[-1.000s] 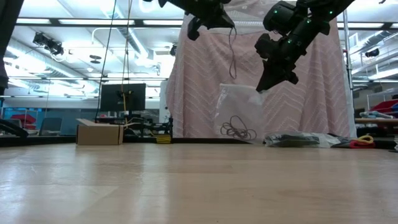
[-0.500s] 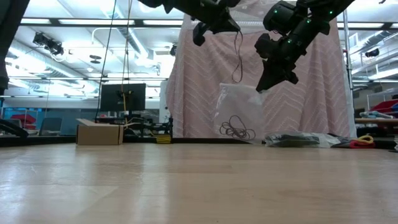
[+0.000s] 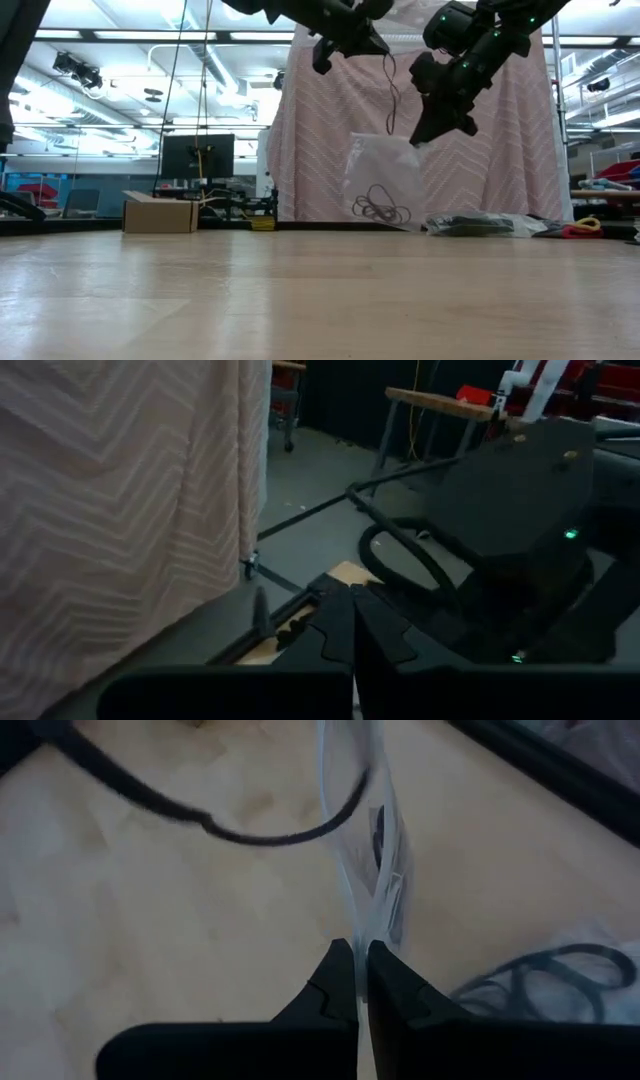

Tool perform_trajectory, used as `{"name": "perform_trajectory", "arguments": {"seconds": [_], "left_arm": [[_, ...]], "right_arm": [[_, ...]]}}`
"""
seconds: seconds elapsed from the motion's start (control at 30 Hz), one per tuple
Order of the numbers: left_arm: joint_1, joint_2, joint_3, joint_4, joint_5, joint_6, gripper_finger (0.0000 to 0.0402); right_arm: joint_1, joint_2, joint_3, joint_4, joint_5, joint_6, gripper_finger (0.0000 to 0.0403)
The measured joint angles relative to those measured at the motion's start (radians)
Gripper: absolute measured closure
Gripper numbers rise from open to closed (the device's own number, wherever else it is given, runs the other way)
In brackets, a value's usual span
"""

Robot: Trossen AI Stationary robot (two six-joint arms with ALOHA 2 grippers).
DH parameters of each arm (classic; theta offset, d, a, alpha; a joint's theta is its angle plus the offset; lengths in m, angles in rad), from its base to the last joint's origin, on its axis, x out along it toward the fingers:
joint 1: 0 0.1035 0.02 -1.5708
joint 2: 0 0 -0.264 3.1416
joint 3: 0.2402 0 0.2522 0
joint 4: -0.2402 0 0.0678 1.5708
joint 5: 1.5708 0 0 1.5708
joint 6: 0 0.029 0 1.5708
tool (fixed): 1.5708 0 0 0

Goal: Sort rubber bands
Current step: Put the black rubber band into the transparent zip bag

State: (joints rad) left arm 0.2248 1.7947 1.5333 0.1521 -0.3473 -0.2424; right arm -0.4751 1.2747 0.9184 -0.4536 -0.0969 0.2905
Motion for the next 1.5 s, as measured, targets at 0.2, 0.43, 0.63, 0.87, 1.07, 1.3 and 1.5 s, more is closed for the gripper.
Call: {"name": "perform_trajectory", "arguments": {"seconds": [0.2, 0.43, 0.63, 0.87, 1.07, 1.3, 1.5], "left_arm": [[0.010, 0.000, 0.000, -0.061, 0.087, 0.031, 0.0401], [0.012, -0.027, 0.000, -0.155, 0.313, 0.103, 0.0401], [0.018, -0.072, 0.000, -0.230, 0.455, 0.109, 0.0401], [0.036, -0.116, 0.000, -0.382, 0.597, 0.163, 0.0401], [0.039, -0.122, 0.000, -0.457, 0.622, 0.214, 0.0401], [0.075, -0.153, 0.000, -0.485, 0.525, 0.245, 0.0401], [0.105, -0.171, 0.000, -0.490, 0.522, 0.264, 0.0401]], "right_arm": [[0.002, 0.000, 0.000, 0.008, -0.153, -0.016, 0.0403], [0.003, 0.000, 0.000, 0.005, -0.328, -0.065, 0.0403], [0.009, 0.000, 0.000, -0.051, -0.429, -0.104, 0.0403], [0.011, -0.001, 0.000, -0.084, -0.492, -0.152, 0.0403], [0.011, -0.001, 0.000, -0.082, -0.501, -0.153, 0.0403], [0.013, -0.001, 0.000, -0.086, -0.501, -0.153, 0.0403], [0.015, -0.001, 0.000, -0.083, -0.498, -0.153, 0.0403]]}}
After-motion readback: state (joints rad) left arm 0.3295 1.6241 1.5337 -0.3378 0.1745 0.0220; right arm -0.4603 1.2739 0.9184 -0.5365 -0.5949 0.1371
